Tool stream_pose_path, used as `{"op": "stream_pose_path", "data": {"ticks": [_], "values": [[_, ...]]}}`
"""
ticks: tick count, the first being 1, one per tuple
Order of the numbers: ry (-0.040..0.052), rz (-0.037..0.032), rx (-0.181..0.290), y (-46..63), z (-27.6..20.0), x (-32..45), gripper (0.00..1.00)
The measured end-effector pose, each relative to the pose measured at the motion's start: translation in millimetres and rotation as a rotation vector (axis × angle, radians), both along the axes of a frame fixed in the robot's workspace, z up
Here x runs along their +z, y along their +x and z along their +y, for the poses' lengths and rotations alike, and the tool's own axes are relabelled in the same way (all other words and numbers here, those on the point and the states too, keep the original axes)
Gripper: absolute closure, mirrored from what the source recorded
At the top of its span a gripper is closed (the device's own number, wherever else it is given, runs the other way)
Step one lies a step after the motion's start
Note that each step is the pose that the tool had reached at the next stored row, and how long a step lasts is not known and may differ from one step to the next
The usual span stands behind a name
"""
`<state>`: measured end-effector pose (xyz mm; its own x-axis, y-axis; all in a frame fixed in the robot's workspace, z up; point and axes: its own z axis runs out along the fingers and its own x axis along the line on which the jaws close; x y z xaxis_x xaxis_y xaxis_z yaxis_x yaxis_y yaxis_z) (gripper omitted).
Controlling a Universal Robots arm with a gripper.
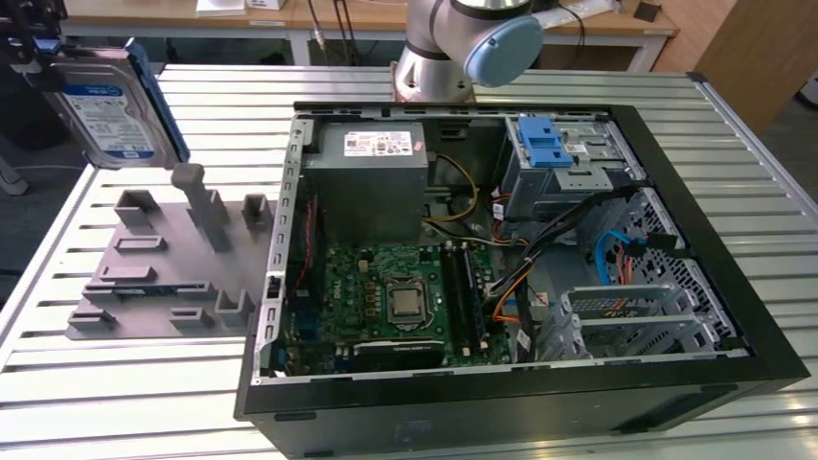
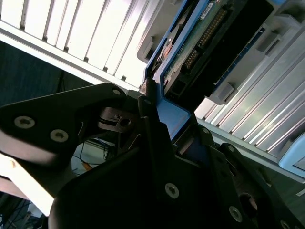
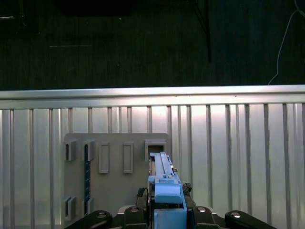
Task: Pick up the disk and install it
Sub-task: 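Pick up the disk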
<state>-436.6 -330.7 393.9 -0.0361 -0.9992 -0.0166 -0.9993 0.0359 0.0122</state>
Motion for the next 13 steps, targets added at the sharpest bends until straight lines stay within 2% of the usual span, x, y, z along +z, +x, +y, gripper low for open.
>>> {"op": "stream_pose_path", "data": {"ticks": [13], "values": [[0.0000,0.0000,0.000,0.0,0.0,14.9,0.63]]}}
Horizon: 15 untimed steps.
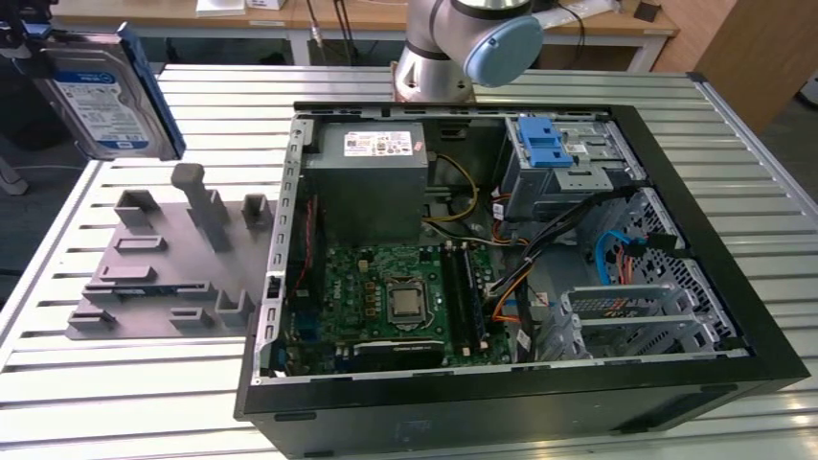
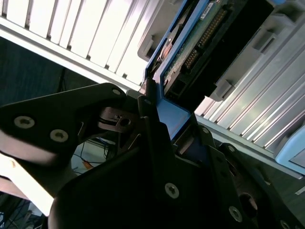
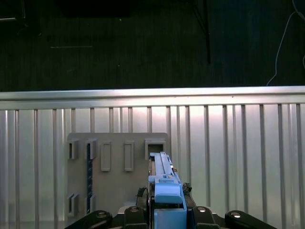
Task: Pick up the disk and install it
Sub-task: 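Pick up the disk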
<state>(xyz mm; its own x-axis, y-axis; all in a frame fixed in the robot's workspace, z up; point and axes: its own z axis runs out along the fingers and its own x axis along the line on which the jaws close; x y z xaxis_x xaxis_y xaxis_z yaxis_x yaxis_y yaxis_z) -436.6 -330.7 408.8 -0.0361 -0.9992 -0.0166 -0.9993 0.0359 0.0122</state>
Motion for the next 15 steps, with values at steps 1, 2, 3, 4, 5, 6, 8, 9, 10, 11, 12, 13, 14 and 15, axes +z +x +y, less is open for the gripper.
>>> {"op": "stream_pose_path", "data": {"ticks": [1,2,3,4,5,6,8,9,10,11,12,13,14,15], "values": [[0.0000,0.0000,0.000,0.0,0.0,0.9,0.63],[0.0000,0.0001,0.000,0.0,0.0,1.9,0.63],[0.0000,0.0000,0.000,0.0,0.0,2.6,0.63],[0.0000,-0.0001,0.000,0.0,0.0,2.8,0.63],[0.0001,-0.0001,0.000,-0.1,0.0,3.2,0.63],[0.0001,0.0001,0.000,0.0,0.0,4.3,0.63],[0.0000,0.0001,0.000,0.0,0.0,7.3,0.63],[0.0002,0.0000,0.000,-0.1,0.0,8.3,0.63],[0.0001,-0.0001,0.000,-0.1,0.0,9.2,0.63],[0.0002,0.0000,0.000,-0.1,0.0,10.1,0.63],[0.0006,0.0000,0.000,0.0,0.0,11.0,0.63],[0.0018,-0.0001,0.000,-0.1,0.0,12.2,0.63],[0.0026,0.0002,0.000,0.0,0.1,14.3,0.63],[0.0028,0.0002,0.000,0.0,0.0,16.8,0.63]]}}
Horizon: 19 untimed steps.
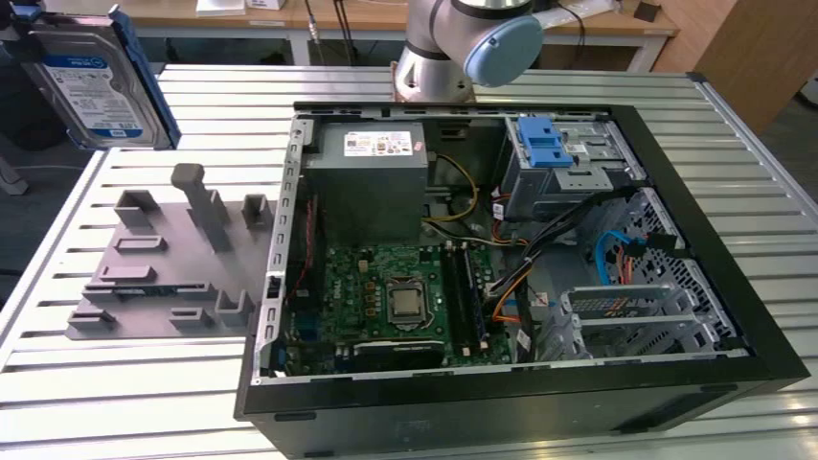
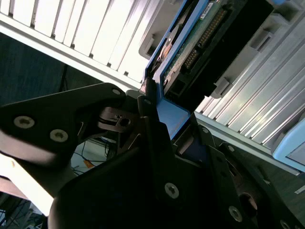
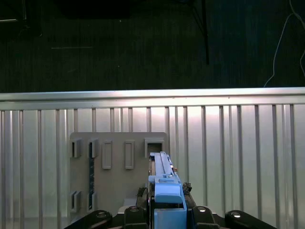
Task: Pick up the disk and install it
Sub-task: 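Pick up the disk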
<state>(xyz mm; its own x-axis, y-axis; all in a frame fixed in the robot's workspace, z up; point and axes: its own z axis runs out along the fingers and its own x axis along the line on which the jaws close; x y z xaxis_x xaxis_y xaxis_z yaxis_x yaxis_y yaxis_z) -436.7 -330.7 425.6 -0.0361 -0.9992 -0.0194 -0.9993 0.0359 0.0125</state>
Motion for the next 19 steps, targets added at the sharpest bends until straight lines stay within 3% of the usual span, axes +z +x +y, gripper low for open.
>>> {"op": "stream_pose_path", "data": {"ticks": [7,19], "values": [[0.0002,0.0000,0.000,0.0,0.0,12.6,0.63],[0.0002,-0.0002,0.000,0.0,0.0,19.7,0.63]]}}
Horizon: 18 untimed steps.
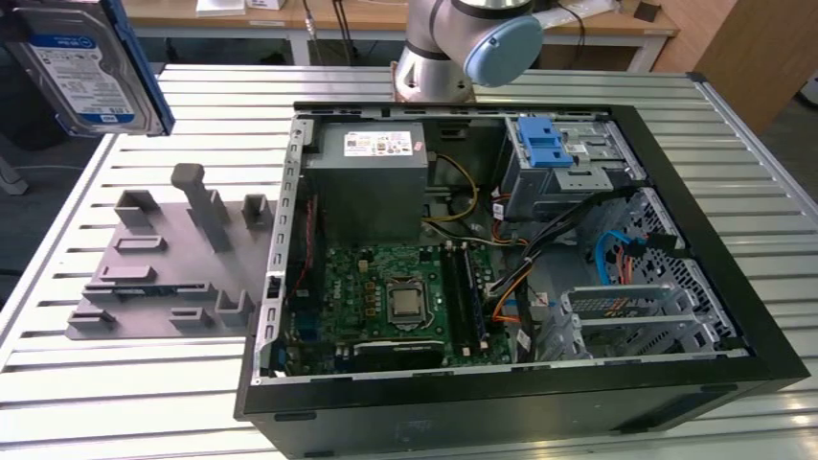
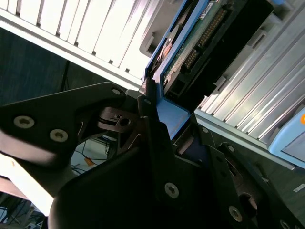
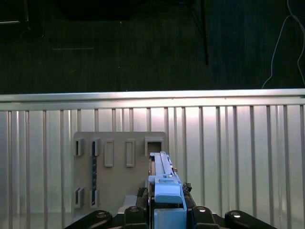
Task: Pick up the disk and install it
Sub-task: 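Pick up the disk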
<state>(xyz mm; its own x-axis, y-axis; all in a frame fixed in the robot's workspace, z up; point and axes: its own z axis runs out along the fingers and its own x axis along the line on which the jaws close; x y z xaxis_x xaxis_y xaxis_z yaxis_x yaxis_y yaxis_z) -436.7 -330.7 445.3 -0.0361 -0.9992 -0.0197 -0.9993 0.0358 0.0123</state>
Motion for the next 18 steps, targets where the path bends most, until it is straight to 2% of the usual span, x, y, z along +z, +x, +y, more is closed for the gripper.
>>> {"op": "stream_pose_path", "data": {"ticks": [18], "values": [[0.0003,0.0000,0.000,0.0,0.0,9.1,0.63]]}}
